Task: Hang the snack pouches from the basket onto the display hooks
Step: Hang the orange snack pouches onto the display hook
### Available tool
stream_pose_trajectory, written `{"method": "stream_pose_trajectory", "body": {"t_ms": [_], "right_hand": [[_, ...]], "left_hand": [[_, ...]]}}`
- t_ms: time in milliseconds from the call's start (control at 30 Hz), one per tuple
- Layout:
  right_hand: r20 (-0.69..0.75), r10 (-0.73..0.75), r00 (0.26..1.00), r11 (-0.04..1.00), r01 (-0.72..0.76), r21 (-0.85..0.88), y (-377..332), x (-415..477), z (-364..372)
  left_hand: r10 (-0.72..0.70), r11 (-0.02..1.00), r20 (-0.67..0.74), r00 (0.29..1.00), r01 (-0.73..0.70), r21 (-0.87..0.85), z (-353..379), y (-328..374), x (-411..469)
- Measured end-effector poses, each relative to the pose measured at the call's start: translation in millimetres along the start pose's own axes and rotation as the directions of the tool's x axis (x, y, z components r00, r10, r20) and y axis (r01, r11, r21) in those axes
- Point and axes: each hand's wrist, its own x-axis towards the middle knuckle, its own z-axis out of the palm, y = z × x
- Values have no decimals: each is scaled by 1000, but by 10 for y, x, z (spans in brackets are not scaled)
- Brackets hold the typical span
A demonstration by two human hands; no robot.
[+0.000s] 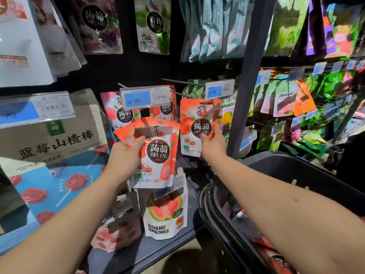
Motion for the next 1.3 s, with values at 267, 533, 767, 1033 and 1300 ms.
{"method": "stream_pose_trajectory", "body": {"t_ms": [267, 533, 767, 1033, 1300], "right_hand": [[3, 24, 1000, 984, -23, -175, -30, 422, 294], [98, -14, 995, 956, 42, -290, -42, 776, 520], [139, -37, 990, 938, 82, -336, -145, 1029, 774], [123, 63, 990, 952, -23, -305, -222, 987, 885], [234, 42, 971, 996, -23, -85, -151, 356, 463]], "left_hand": [[-46, 996, 30, 999, 48, -76, 146, -150, 195], [-103, 993, -31, 994, 100, -66, 199, -192, 386], [-93, 994, -13, 996, 92, -54, 142, -209, 500], [-145, 986, 29, 989, 147, -82, 158, -122, 460], [-165, 976, -2, 986, 163, -141, 302, -43, 294]]}}
